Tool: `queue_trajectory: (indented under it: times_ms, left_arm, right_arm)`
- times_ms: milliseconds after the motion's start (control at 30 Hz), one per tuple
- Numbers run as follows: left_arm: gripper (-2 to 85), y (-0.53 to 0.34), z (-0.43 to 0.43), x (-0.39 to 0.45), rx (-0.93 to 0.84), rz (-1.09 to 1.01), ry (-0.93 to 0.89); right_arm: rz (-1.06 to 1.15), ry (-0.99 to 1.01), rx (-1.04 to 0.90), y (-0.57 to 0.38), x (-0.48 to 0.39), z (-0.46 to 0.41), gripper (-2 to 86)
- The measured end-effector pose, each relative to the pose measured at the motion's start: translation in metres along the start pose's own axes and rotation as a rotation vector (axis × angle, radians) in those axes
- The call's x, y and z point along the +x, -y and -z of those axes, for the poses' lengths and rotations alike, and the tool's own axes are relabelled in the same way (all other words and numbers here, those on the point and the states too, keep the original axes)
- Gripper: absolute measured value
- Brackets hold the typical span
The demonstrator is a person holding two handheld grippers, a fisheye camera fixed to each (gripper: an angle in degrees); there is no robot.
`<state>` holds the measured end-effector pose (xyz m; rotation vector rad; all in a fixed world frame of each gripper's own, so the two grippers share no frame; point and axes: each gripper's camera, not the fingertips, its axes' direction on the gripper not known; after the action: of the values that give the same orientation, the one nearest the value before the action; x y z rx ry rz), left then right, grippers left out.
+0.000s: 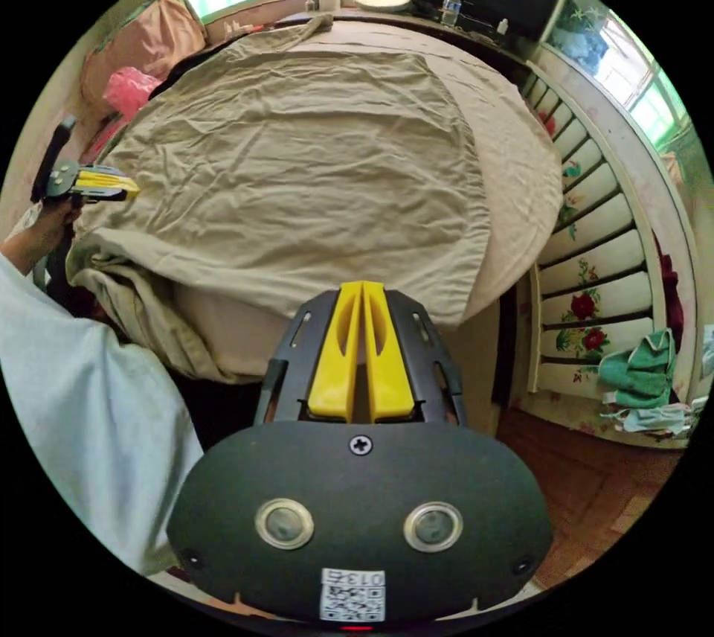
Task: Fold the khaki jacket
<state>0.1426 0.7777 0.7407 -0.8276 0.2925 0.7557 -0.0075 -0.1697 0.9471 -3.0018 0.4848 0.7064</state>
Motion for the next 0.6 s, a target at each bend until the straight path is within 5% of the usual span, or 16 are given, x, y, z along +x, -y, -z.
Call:
queue_trajectory:
  times_ms: [233,367,600]
  left_arm:
    - [10.6,-0.083,0.059,0.02,0.07,-0.239,-0.172]
    - [16.4,-0.122,0.061,0.064,0.001,-0.458,-0.079]
    - [16.1,-0.149,0.075,0.095,0.06,-0.475,0.073]
  right_arm:
    - [0.335,0.193,-0.034,-0.03,-0.087,0.015,10.7]
    - [0.427,0.136,-0.115,-0.039,-0.109,-0.011,11.6]
    - [0.421,0.096,-0.208,-0.031,-0.098,-0.013,2.6]
